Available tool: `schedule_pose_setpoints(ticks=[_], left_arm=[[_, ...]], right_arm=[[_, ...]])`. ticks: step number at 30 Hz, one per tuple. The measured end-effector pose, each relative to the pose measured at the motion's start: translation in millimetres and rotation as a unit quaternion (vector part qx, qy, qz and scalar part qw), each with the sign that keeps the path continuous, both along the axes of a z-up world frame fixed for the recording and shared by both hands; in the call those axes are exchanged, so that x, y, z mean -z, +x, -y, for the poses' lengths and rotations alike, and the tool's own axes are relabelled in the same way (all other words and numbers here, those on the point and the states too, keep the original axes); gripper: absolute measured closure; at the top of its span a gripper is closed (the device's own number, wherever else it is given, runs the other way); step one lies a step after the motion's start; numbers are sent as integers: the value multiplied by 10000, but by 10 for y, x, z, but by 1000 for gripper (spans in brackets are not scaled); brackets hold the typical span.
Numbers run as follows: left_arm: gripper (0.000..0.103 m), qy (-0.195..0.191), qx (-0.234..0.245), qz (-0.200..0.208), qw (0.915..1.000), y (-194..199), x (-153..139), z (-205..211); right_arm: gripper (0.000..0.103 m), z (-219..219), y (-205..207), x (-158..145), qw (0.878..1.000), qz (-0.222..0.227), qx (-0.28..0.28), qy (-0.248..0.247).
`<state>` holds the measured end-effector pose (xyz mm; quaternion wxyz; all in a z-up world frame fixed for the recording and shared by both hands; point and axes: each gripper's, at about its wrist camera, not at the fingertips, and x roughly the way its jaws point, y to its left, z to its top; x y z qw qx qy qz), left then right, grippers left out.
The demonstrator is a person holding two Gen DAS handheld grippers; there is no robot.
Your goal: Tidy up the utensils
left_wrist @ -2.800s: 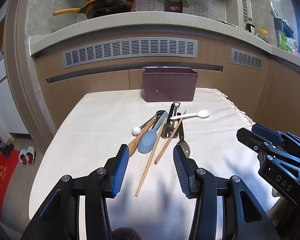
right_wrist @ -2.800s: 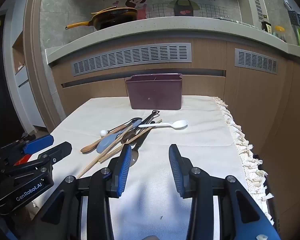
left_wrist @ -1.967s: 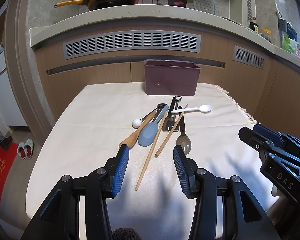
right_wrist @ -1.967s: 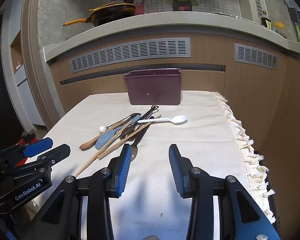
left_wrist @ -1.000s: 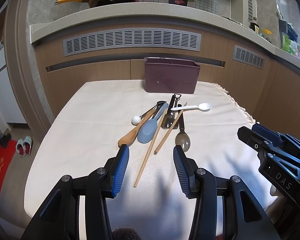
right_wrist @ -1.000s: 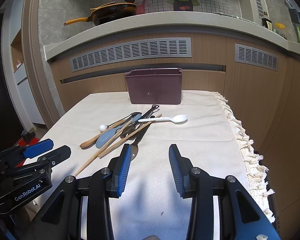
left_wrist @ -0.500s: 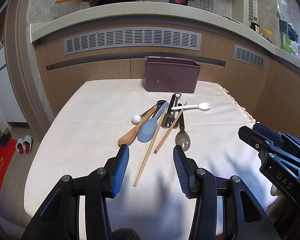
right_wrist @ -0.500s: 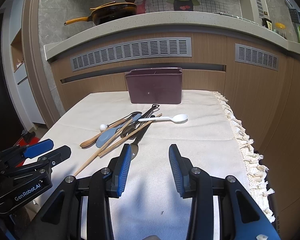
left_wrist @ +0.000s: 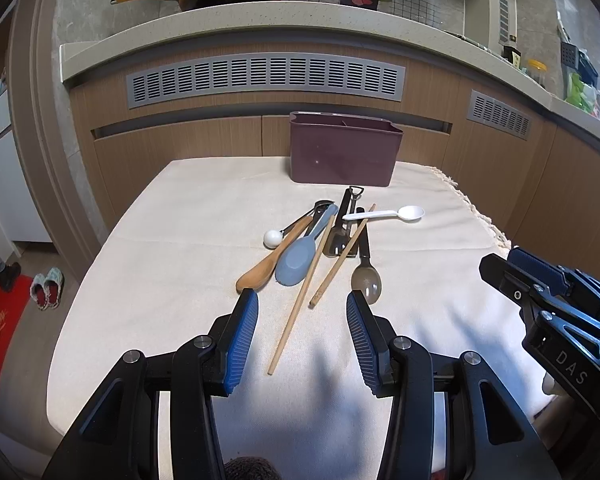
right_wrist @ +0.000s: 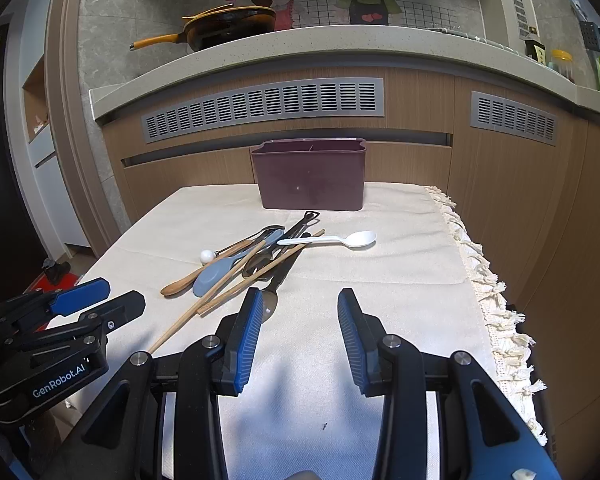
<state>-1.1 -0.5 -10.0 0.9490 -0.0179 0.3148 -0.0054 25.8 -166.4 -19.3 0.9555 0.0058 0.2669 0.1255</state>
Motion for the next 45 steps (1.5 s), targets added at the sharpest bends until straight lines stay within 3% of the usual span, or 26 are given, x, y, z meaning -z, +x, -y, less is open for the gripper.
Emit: schedule_pose_setpoints(ticks=[7, 13, 16, 22, 25, 31, 36, 40, 45], left_arm=[[56, -102, 8, -97, 9999, 108, 0, -48], [56, -560, 104, -83, 9983, 435, -7, -291], [55, -893, 601, -509, 9929, 741, 35, -385], [54, -666, 1079, -827, 9885, 1214, 80, -421], [54, -1155, 1441, -1016, 9775, 1464, 146, -491], [55, -468, 792, -1250, 9879, 1772, 295, -522], [56, -273, 629, -1433, 9873, 1894, 455, -530], [73, -286, 536, -1352, 9890, 1925, 496, -525], [73, -219, 259, -1396, 9896, 1973, 514, -477]], right_arm=[[66, 7, 29, 17, 10000, -42, 35, -36], [66, 52, 230, 45, 9998, -105, 39, -181], [66, 96, 413, 67, 9994, -197, 120, -258], [66, 131, 792, 69, 9979, -391, 240, -447], [66, 103, 962, 82, 9974, -468, 230, -506], [66, 27, 1257, 183, 9957, -699, 104, -601], [66, 53, 1408, 259, 9948, -826, 139, -578], [66, 75, 1476, 319, 9942, -907, 152, -565], [66, 117, 1543, 366, 9933, -1026, 234, -476]])
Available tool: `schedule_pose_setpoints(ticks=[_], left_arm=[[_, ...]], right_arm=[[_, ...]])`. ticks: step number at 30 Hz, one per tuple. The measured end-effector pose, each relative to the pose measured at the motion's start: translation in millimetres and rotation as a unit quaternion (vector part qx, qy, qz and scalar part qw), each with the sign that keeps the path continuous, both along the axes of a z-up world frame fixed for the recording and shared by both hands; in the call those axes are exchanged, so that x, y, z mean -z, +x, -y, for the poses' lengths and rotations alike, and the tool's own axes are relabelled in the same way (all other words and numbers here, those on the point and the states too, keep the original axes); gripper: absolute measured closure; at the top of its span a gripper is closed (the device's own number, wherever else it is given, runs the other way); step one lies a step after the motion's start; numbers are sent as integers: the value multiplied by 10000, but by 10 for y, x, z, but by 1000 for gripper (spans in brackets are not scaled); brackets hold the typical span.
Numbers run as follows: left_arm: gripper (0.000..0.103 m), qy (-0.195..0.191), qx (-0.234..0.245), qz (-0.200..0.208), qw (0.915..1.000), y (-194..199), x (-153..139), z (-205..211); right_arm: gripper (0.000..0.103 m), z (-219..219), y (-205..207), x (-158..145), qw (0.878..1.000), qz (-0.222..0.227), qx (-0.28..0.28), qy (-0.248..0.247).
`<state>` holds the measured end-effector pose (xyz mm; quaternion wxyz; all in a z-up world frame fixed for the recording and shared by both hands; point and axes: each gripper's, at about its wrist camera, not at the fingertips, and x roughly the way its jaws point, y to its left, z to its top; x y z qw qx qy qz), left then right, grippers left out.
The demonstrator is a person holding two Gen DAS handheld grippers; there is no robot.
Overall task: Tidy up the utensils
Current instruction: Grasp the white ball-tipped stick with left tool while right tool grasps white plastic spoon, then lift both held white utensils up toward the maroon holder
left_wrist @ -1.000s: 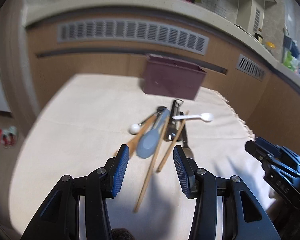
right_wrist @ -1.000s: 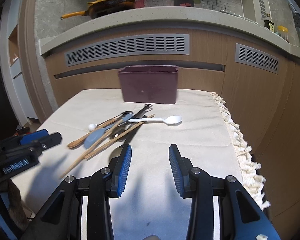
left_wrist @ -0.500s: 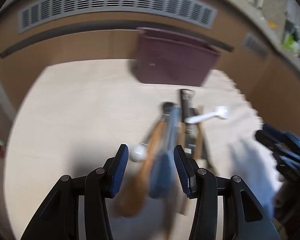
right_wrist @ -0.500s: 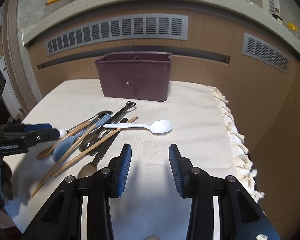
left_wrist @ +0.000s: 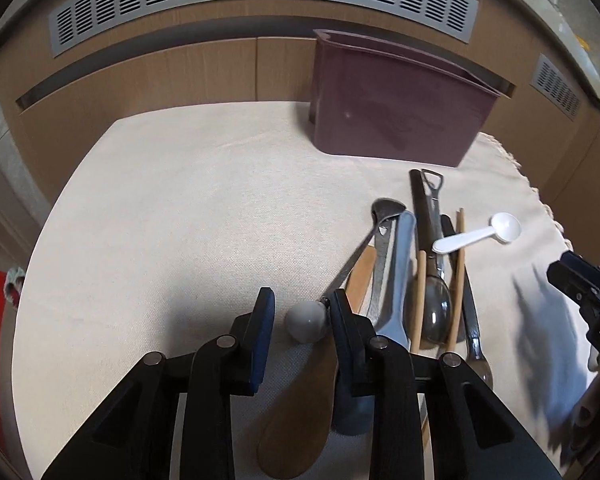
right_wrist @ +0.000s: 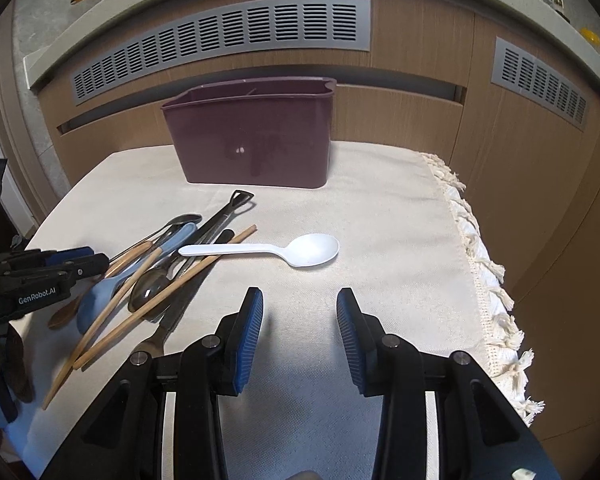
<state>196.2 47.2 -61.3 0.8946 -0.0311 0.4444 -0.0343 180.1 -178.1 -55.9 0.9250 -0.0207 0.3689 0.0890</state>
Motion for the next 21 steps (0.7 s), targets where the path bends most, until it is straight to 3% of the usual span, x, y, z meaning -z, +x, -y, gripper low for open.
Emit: schedule_pose_setpoints(ticks=[4, 7, 13, 18, 21], left_arm=[[78, -250, -125, -233, 9993, 80, 52, -17], [80, -515, -45, -45, 9987, 56, -2, -65], [81, -104, -208, 793, 9966, -84, -386, -241], [80, 32, -153, 1153, 9932, -92, -614, -396], [80, 5, -123, 1200, 9927, -63, -670, -468]], right_arm=[[66, 57, 67, 7, 9996, -111, 125, 207], [66, 124, 149, 18, 9980, -179, 297, 527], [66, 245, 452, 164, 9839, -764, 794, 1405], [66, 221, 699, 301, 9672, -1090, 1220, 1946], [66, 132, 859, 294, 9695, -949, 1375, 1791]])
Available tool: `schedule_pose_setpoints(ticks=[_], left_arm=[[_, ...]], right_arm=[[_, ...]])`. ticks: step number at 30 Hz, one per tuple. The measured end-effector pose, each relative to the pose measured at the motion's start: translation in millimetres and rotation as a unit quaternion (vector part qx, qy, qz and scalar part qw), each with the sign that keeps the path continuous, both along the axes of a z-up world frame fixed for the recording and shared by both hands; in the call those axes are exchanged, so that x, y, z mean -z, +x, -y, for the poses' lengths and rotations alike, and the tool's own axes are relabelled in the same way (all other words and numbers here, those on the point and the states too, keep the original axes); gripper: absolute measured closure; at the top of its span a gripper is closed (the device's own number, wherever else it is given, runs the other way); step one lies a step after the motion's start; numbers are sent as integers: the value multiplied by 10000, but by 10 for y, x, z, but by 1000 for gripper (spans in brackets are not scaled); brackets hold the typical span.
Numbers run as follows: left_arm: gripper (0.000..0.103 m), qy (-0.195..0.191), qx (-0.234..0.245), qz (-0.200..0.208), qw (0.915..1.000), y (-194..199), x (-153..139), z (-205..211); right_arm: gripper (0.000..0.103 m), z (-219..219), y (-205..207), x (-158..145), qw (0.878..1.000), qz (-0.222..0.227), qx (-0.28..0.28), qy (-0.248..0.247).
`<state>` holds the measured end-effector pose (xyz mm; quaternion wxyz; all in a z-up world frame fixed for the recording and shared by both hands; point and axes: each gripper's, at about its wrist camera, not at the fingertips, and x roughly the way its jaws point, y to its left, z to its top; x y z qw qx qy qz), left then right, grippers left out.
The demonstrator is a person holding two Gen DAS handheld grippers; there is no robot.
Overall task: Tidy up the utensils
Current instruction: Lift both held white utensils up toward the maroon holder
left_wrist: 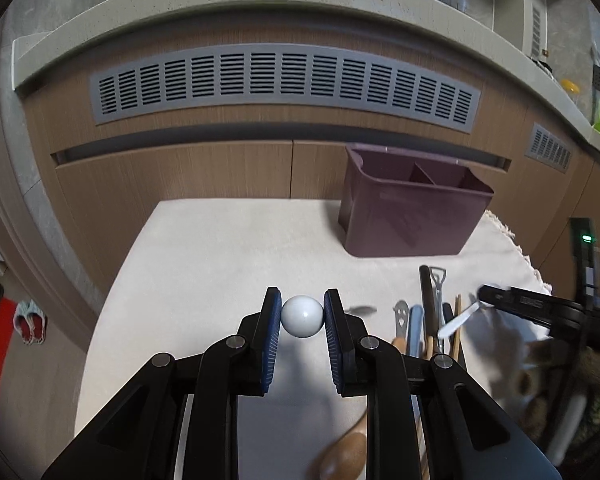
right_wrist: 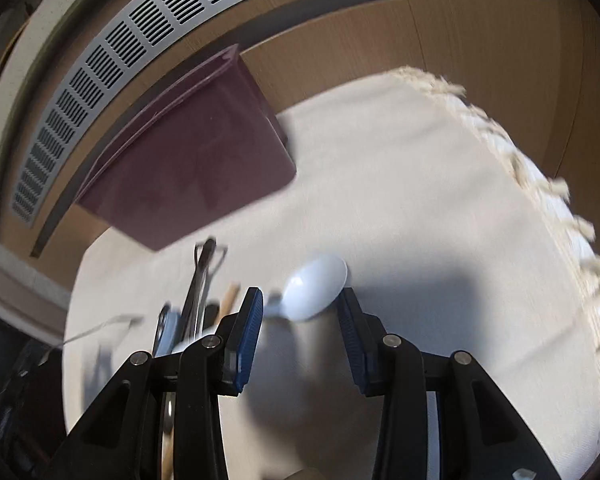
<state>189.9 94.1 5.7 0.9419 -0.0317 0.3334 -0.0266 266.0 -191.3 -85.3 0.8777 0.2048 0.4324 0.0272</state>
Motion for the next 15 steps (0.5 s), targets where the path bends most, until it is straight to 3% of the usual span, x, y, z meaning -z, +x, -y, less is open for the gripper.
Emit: schedule_pose_setpoints(ticks=[4, 7, 10, 15], left_arm=[[80, -39, -9, 25, 10000, 56, -27, -46], [80, -43, -59, 8, 10000, 80, -37, -46], [81, -23, -75, -28, 10000, 100, -54, -5], [80, -4, -30, -62, 10000, 101, -86, 85]], right_arm=[[65, -222, 259, -12, 9978, 11, 21, -669], [65, -506, 407, -11, 9867, 4, -228, -1608], [74, -712, 412, -23, 9717, 148, -789, -2220], [78, -656, 287, -132, 9649, 397, -1366, -2209]])
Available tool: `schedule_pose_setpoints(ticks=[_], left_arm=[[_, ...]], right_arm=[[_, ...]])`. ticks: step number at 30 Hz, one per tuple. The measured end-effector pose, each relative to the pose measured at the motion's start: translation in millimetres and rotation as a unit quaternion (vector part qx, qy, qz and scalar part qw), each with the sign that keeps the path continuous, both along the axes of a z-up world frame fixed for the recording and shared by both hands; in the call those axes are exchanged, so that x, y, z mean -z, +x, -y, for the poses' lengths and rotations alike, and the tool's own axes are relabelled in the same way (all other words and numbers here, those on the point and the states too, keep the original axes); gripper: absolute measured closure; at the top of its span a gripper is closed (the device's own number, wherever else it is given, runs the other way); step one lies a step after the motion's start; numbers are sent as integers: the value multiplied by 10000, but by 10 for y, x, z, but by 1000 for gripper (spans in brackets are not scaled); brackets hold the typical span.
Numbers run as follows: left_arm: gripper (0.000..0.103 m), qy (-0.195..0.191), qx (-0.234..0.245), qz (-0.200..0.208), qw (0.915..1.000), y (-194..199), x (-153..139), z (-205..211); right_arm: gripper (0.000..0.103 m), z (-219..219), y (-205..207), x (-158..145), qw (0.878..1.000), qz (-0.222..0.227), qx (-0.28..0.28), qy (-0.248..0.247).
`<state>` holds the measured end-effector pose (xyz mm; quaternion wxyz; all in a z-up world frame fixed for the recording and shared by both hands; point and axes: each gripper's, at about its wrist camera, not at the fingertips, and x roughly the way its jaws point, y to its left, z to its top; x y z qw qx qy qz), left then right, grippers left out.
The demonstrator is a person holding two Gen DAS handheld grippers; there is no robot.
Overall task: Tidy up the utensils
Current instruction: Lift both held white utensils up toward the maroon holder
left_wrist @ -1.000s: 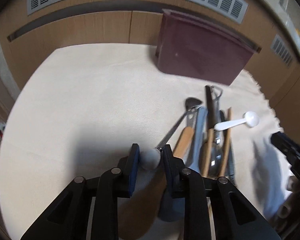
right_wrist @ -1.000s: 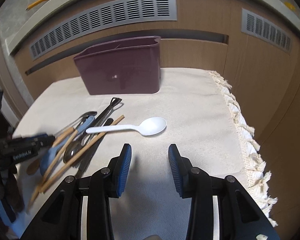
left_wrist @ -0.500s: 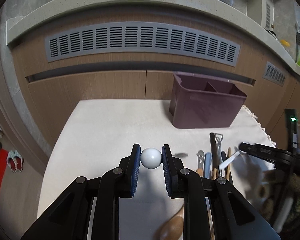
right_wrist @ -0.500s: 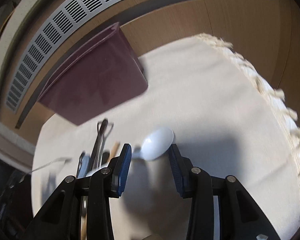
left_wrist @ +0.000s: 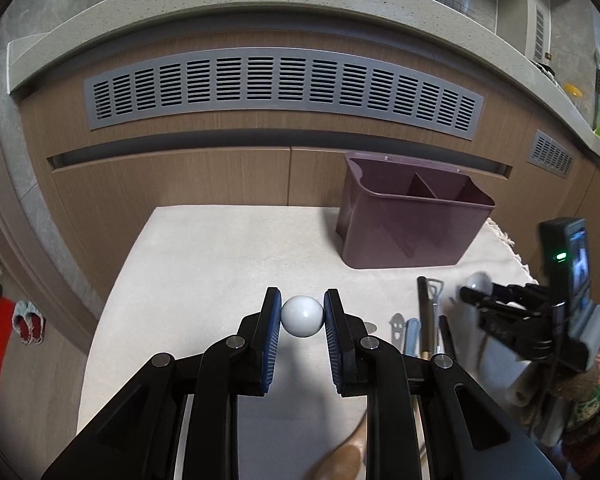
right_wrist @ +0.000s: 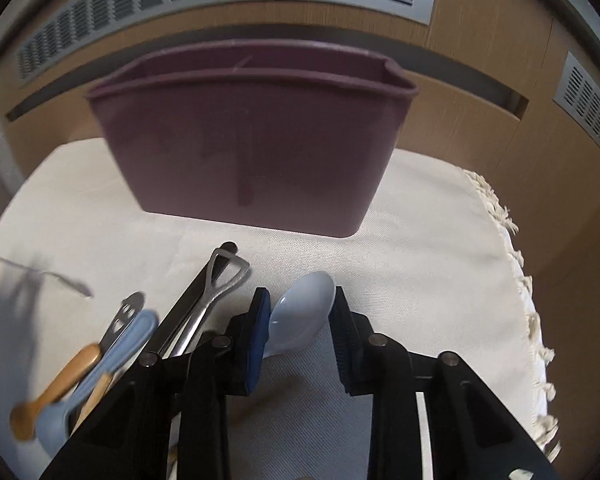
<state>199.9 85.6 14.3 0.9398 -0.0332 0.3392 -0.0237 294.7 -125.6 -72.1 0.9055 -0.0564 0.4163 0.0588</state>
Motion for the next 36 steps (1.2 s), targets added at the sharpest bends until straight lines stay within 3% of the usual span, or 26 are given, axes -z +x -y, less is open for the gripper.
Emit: schedule_pose_setpoints(ticks=[4, 12, 16, 19, 20, 23, 26, 30, 36], left_arm=[[81, 27, 76, 17, 10000, -30, -55, 72], [81, -22, 219, 173, 9996, -123, -239, 189], [81, 102, 414, 394, 9983, -165, -466, 279], [81, 299, 623, 873, 9938, -158, -897, 369], [81, 409, 679, 1117, 9906, -139, -1110, 410], [81, 612, 930, 1356, 9845, 65, -1575, 542], [81, 680, 1051, 1503, 9807, 332, -1806, 621], [81, 870, 1082, 1526, 9785, 735, -1773, 686], [81, 505, 1159, 1114, 9857, 1270, -1367, 626]], right_arm=[[95, 244, -134, -214, 9993, 156, -126, 327], [96, 676, -356, -456, 9930, 167, -517, 1052], [95, 715, -454, -653, 9897, 259, -560, 1289], [96, 710, -538, -992, 9869, 828, -653, 1224], [96, 713, -580, -1243, 9814, 1243, -735, 1262], [95, 713, -662, -1890, 9568, 2448, -818, 1336], [95, 686, -531, -2272, 9301, 3210, -935, 1521], [95, 556, -175, -2291, 9152, 3563, -1038, 1573], [95, 338, 419, -1849, 9222, 3312, -1171, 1617]])
